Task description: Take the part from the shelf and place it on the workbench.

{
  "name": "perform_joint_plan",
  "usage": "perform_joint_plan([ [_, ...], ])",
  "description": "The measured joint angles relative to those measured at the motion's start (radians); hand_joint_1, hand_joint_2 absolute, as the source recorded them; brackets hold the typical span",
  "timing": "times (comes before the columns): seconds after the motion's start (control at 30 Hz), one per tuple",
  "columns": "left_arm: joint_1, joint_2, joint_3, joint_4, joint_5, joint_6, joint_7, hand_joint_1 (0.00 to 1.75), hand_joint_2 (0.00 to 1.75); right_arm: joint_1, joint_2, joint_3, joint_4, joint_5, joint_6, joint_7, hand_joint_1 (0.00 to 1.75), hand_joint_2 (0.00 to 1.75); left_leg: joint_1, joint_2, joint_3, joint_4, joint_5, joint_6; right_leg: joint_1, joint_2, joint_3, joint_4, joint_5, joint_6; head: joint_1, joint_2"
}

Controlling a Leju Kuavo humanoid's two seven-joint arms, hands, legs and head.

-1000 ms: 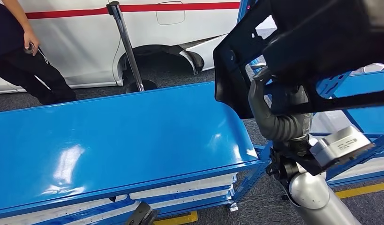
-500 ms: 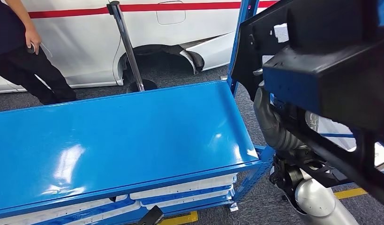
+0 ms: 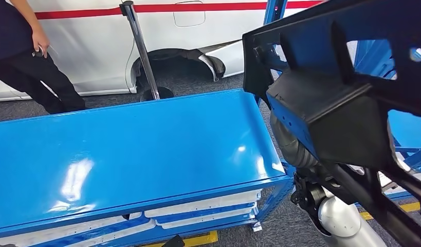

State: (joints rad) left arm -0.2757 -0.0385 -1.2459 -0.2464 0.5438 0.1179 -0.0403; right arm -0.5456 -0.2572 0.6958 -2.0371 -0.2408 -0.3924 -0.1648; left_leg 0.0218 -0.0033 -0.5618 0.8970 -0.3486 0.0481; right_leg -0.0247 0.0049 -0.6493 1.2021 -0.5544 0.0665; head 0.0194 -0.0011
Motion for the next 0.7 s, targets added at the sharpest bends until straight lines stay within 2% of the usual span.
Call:
perform_joint_plan([
  [0.03, 0.002, 0.0, -0.002, 0.0, -0.001, -0.003, 0.008, 0.0, 1.75, 0.003, 0.0, 0.0, 0.004, -0.004, 0.002, -0.002, 1.75, 1.75, 0.005, -0.001, -0.003, 0.003, 0.001, -0.005, -0.007, 0.0, 0.029, -0.052, 0.031, 0.007, 0.0, 0.0],
  [0.1, 0.003, 0.001, -0.004, 0.0, -0.006, -0.007, 0.021, 0.0, 1.75, 0.007, 0.002, 0.0, 0.011, -0.01, 0.008, -0.008, 1.75, 1.75, 0.013, -0.002, -0.012, 0.013, 0.002, -0.021, -0.016, 0.002, 0.107, -0.195, 0.088, 0.02, 0.004, 0.0],
  [0.13, 0.004, 0.001, -0.004, 0.0, -0.008, -0.008, 0.025, 0.0, 1.75, 0.009, 0.003, 0.0, 0.014, -0.014, 0.01, -0.011, 1.75, 1.75, 0.014, -0.003, -0.017, 0.018, 0.003, -0.03, -0.017, 0.006, 0.128, -0.237, 0.105, 0.019, 0.008, 0.0],
  [0.17, 0.005, 0.001, -0.005, 0.0, -0.01, -0.009, 0.027, 0.0, 1.75, 0.012, 0.005, 0.0, 0.017, -0.017, 0.012, -0.015, 1.75, 1.75, 0.014, -0.004, -0.022, 0.022, 0.005, -0.04, -0.015, 0.01, 0.136, -0.256, 0.108, 0.013, 0.014, 0.0],
  [0.2, 0.006, 0.002, -0.006, 0.0, -0.011, -0.01, 0.029, 0.0, 1.75, 0.015, 0.007, 0.0, 0.021, -0.02, 0.014, -0.018, 1.75, 1.75, 0.014, -0.005, -0.025, 0.022, 0.009, -0.05, -0.011, 0.014, 0.13, -0.253, 0.109, 0.002, 0.019, 0.0],
  [0.27, 0.011, 0.001, -0.009, 0.0, -0.012, -0.013, 0.032, 0.0, 1.75, 0.019, 0.011, -0.001, 0.028, -0.023, 0.017, -0.024, 1.75, 1.75, 0.017, -0.005, -0.033, 0.023, 0.011, -0.065, -0.011, 0.014, 0.117, -0.256, 0.115, -0.021, 0.025, 0.0],
  [0.3, 0.014, 0.002, -0.01, 0.0, -0.013, -0.015, 0.032, 0.0, 1.75, 0.022, 0.014, -0.001, 0.031, -0.026, 0.019, -0.029, 1.75, 1.75, 0.019, -0.004, -0.043, 0.04, -0.006, -0.07, -0.011, 0.013, 0.11, -0.256, 0.123, -0.031, 0.025, 0.0],
  [0.33, 0.016, 0.002, -0.011, 0.0, -0.014, -0.019, 0.033, 0.0, 1.75, 0.024, 0.016, -0.001, 0.034, -0.029, 0.022, -0.033, 1.75, 1.75, 0.02, -0.003, -0.06, 0.079, -0.042, -0.071, -0.013, 0.011, 0.102, -0.258, 0.131, -0.04, 0.025, 0.0],
  [0.37, 0.017, 0.002, -0.011, 0.0, -0.016, -0.022, 0.034, 0.0, 1.75, 0.028, 0.018, -0.001, 0.037, -0.033, 0.026, -0.039, 1.75, 1.75, 0.02, -0.003, -0.084, 0.144, -0.093, -0.07, -0.012, 0.008, 0.093, -0.258, 0.139, -0.046, 0.025, 0.0],
  [0.4, 0.017, 0.002, -0.012, 0.0, -0.019, -0.024, 0.035, 0.0, 1.75, 0.032, 0.02, -0.002, 0.04, -0.036, 0.03, -0.044, 1.75, 1.75, 0.018, -0.002, -0.108, 0.218, -0.144, -0.07, -0.01, 0.006, 0.083, -0.258, 0.146, -0.049, 0.025, 0.0],
  [0.43, 0.017, 0.002, -0.012, 0.0, -0.022, -0.027, 0.036, 0.0, 1.75, 0.037, 0.022, -0.003, 0.043, -0.039, 0.033, -0.049, 1.75, 1.75, 0.017, -0.002, -0.125, 0.286, -0.181, -0.07, -0.008, 0.004, 0.073, -0.258, 0.154, -0.052, 0.025, 0.0],
  [0.47, 0.017, 0.002, -0.012, 0.0, -0.024, -0.027, 0.036, 0.0, 1.75, 0.042, 0.024, -0.003, 0.046, -0.041, 0.035, -0.053, 1.75, 1.75, 0.016, -0.002, -0.13, 0.328, -0.198, -0.071, -0.006, 0.004, 0.063, -0.257, 0.161, -0.051, 0.025, 0.0],
  [0.5, 0.017, 0.002, -0.013, 0.0, -0.027, -0.028, 0.036, 0.0, 1.75, 0.045, 0.026, -0.004, 0.048, -0.041, 0.037, -0.056, 1.75, 1.75, 0.016, -0.002, -0.116, 0.333, -0.194, -0.07, -0.005, 0.003, 0.052, -0.257, 0.169, -0.05, 0.024, 0.0],
  [0.53, 0.016, 0.002, -0.013, 0.0, -0.028, -0.028, 0.036, 0.0, 1.75, 0.048, 0.027, -0.006, 0.05, -0.042, 0.039, -0.059, 1.75, 1.75, 0.016, -0.002, -0.084, 0.301, -0.176, -0.07, -0.005, 0.003, 0.042, -0.256, 0.177, -0.047, 0.024, 0.0],
  [0.57, 0.015, 0.002, -0.013, 0.0, -0.029, -0.028, 0.036, 0.0, 1.75, 0.05, 0.027, -0.007, 0.051, -0.044, 0.041, -0.062, 1.75, 1.75, 0.016, -0.002, -0.036, 0.238, -0.154, -0.068, -0.005, 0.003, 0.032, -0.256, 0.185, -0.043, 0.024, 0.0],
  [0.63, 0.01, 0.002, -0.013, 0.0, -0.03, -0.028, 0.036, 0.0, 1.75, 0.052, 0.028, -0.011, 0.054, -0.048, 0.045, -0.067, 1.75, 1.75, 0.012, -0.003, 0.063, 0.099, -0.131, -0.063, -0.003, 0.003, 0.017, -0.255, 0.2, -0.031, 0.024, 0.0],
  [0.67, 0.008, 0.002, -0.013, 0.0, -0.03, -0.028, 0.036, 0.0, 1.75, 0.053, 0.029, -0.012, 0.055, -0.05, 0.046, -0.07, 1.75, 1.75, 0.009, -0.005, 0.089, 0.056, -0.128, -0.059, -0.003, 0.003, 0.013, -0.255, 0.208, -0.024, 0.024, 0.0],
  [0.7, 0.007, 0.002, -0.013, 0.0, -0.03, -0.029, 0.036, 0.0, 1.75, 0.054, 0.031, -0.013, 0.056, -0.051, 0.047, -0.071, 1.75, 1.75, 0.006, -0.006, 0.096, 0.039, -0.128, -0.054, -0.002, 0.002, 0.011, -0.257, 0.216, -0.017, 0.024, 0.0],
])
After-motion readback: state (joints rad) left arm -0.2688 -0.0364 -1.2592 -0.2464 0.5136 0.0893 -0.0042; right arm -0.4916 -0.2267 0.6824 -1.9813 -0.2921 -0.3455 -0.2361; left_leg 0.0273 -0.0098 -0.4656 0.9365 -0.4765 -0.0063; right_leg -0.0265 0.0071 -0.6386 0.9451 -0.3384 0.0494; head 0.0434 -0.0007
